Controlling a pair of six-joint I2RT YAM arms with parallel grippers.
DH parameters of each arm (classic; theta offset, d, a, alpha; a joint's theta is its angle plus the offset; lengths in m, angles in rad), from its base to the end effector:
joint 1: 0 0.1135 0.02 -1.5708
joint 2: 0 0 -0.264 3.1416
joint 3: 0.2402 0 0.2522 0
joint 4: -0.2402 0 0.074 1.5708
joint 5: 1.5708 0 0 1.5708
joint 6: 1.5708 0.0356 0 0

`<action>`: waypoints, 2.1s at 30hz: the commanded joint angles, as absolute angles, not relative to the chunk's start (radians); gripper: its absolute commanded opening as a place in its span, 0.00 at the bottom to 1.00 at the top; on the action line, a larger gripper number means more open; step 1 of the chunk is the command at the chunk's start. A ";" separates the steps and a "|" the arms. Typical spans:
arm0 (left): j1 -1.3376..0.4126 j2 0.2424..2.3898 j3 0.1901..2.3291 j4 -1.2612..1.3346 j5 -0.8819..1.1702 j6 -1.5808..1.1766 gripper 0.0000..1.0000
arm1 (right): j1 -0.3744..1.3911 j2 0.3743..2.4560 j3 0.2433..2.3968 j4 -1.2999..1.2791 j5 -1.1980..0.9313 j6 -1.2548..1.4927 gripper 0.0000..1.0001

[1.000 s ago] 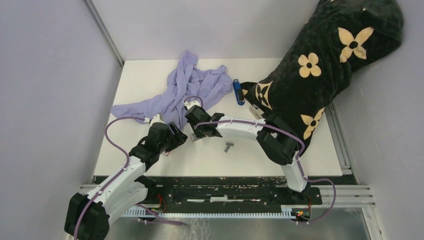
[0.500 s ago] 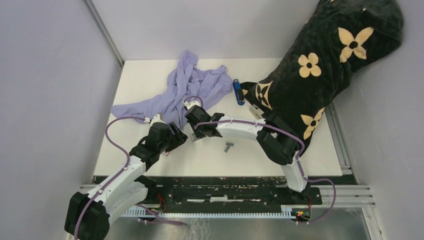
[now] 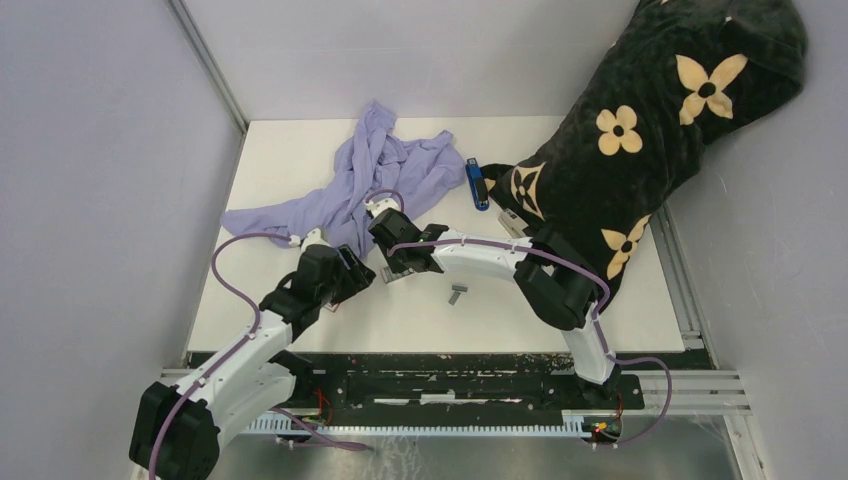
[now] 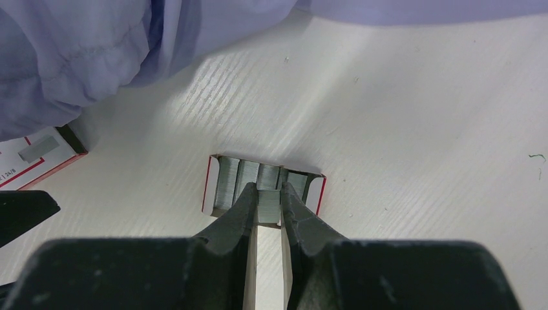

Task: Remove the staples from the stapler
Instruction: Place the staple in the staple box.

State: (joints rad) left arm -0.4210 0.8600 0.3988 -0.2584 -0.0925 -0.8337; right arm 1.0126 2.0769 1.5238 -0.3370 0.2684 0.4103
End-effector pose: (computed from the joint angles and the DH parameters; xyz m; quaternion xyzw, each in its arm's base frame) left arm 0.1621 -0.0690 0.1862 -0.2051 0.8866 -0.2080 0.3586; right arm 0.2496 0.3819 0.1826 -0.2344 0.9054 0.1205 0.3329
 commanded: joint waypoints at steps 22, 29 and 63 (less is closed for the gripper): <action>-0.417 0.844 0.406 -0.222 -0.081 -0.865 0.70 | 1.015 2.064 1.542 -0.307 0.268 0.409 0.11; -0.417 0.844 0.406 -0.223 -0.080 -0.865 0.70 | 1.015 2.063 1.531 -0.304 0.267 0.415 0.11; -0.419 0.835 0.403 -0.227 -0.084 -0.868 0.70 | 1.015 2.064 1.504 -0.307 0.249 0.436 0.11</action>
